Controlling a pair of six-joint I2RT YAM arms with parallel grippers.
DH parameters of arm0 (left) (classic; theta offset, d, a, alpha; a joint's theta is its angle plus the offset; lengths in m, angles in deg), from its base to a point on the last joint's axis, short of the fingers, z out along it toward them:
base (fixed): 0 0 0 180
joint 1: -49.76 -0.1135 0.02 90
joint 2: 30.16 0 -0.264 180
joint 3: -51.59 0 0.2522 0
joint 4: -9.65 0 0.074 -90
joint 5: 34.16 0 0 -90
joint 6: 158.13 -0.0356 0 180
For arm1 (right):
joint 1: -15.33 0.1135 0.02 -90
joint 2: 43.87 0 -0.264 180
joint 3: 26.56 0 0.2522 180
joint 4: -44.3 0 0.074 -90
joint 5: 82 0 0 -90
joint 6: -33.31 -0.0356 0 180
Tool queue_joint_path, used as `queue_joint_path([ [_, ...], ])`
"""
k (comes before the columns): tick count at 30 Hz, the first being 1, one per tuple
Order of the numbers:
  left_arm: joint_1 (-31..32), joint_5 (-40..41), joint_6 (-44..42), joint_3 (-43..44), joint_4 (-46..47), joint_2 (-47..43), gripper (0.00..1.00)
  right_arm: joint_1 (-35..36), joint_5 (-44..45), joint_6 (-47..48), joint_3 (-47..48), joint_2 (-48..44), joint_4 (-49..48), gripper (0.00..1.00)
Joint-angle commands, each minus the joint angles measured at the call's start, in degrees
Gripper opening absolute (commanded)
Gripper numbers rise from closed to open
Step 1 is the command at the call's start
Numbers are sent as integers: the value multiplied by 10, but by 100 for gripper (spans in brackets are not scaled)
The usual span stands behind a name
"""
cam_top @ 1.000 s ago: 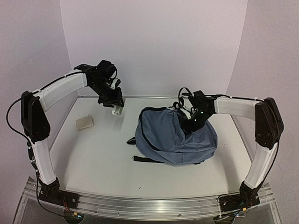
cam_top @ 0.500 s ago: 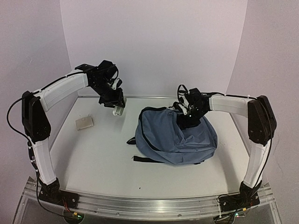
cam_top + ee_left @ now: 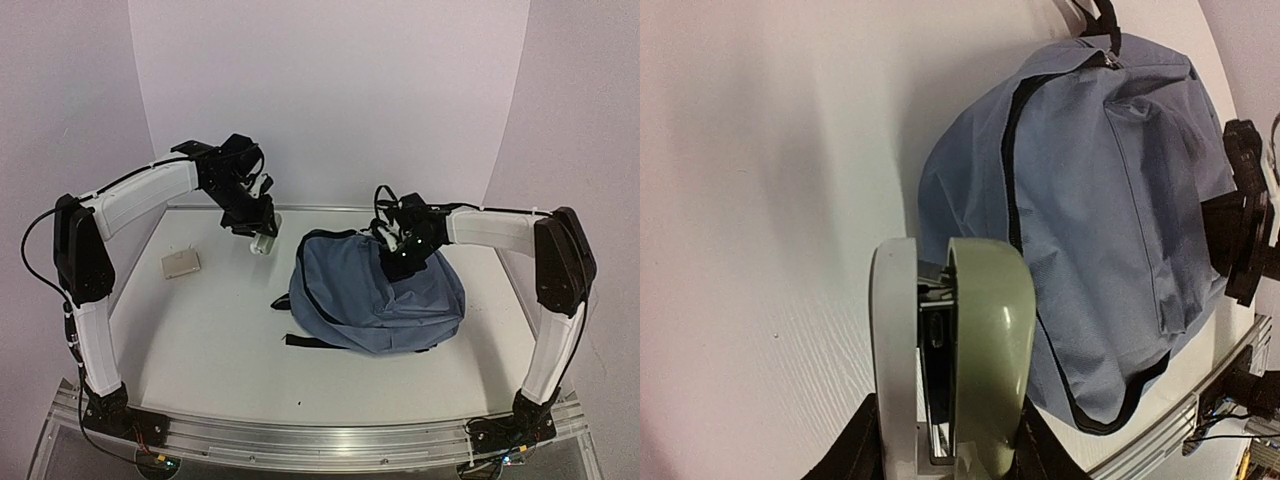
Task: Pack the student bag
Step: Place the stationery in the student bag.
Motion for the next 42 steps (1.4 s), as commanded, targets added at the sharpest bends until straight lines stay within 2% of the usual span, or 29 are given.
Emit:
queue_joint_path([
  [1, 12, -34, -10, 30, 30, 3, 10, -28, -19, 21, 16, -52, 30, 0],
  [7, 27, -106, 28, 20, 103, 18, 10, -56, -69, 25, -6, -97, 30, 0],
  [16, 81, -209, 66, 103, 183, 116, 10, -78, -150, 25, -23, -135, 22, 0],
  [19, 93, -255, 99, 122, 239, 148, 10, -80, -157, 16, -27, -139, 15, 0],
  [27, 121, -302, 168, 152, 353, 219, 11, -81, -166, -5, -29, -139, 1, 0],
  [34, 135, -308, 176, 173, 343, 275, 10, -83, -166, -17, -29, -137, -8, 0],
  [42, 137, -262, 164, 187, 261, 323, 13, -85, -180, -18, -41, -154, -8, 0],
])
